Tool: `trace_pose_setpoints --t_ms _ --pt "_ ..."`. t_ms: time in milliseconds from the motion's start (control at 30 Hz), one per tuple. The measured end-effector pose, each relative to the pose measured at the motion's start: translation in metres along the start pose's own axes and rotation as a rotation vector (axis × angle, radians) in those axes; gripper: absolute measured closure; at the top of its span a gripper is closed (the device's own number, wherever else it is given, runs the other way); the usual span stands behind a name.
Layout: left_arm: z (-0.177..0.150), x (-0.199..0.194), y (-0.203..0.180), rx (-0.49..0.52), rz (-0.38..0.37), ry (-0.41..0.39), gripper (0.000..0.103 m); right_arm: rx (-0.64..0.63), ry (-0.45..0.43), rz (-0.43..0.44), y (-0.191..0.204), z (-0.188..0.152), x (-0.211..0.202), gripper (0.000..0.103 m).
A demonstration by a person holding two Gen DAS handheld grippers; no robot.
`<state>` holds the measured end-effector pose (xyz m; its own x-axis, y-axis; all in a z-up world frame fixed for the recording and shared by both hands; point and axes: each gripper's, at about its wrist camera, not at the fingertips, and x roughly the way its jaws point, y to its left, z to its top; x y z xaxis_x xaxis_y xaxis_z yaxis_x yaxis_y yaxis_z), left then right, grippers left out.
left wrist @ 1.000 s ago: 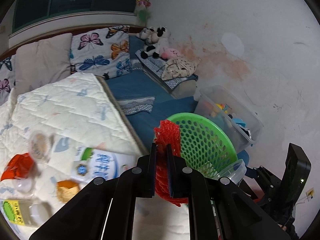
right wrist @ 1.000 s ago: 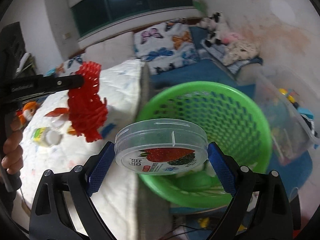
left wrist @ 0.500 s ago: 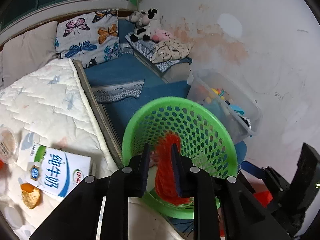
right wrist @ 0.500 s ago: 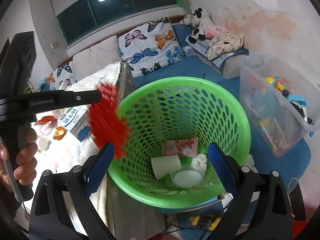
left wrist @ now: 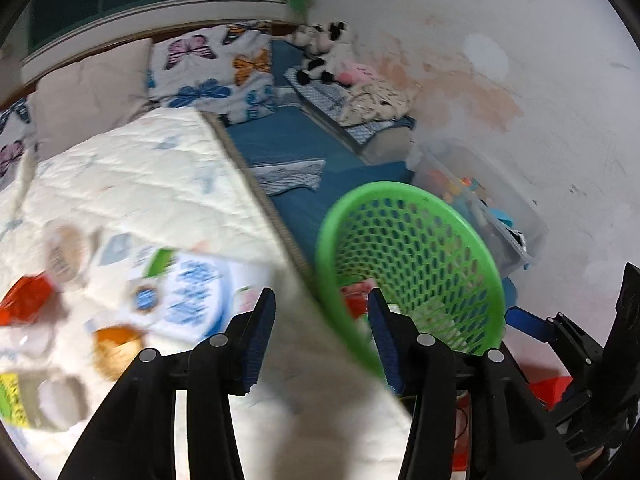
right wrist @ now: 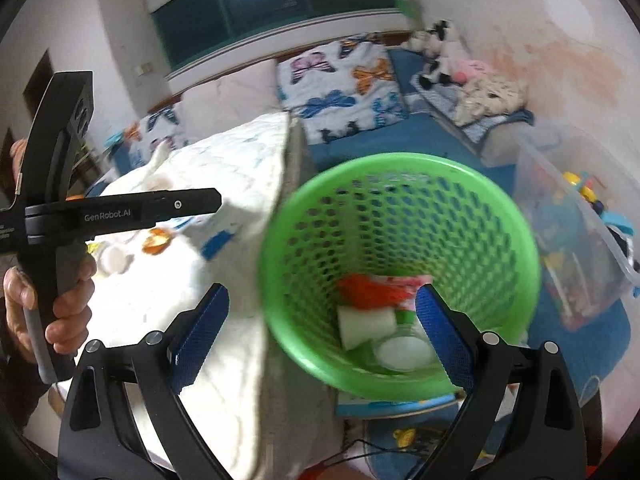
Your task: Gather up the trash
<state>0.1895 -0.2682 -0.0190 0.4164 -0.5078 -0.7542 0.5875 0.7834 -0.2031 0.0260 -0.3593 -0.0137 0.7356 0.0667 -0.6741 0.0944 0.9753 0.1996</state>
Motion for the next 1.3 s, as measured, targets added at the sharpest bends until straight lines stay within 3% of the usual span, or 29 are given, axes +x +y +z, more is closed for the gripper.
trace_pose_setpoints --t_ms 433,800,1033,1300 --pt "-0.042 -0.068 0.111 -0.089 0.204 -0.025 0.050 -0.184 0.066 0.157 0.091 0.017 0.035 0.009" --pt "-0.087 -0.135 0.210 -0.277 0.317 -0.079 0.048 -0.387 0.146 0.337 0.185 0.035 0.073 0.017" --pt "-0.111 -0.164 0.244 -0.354 0.364 -0.099 0.047 -0.565 0.215 0.471 0.258 0.043 0.103 0.026" --pt "-0.131 -0.187 0.275 -0.436 0.406 -0.113 0.046 -0.779 0.254 0.544 0.326 0.043 0.135 0.027"
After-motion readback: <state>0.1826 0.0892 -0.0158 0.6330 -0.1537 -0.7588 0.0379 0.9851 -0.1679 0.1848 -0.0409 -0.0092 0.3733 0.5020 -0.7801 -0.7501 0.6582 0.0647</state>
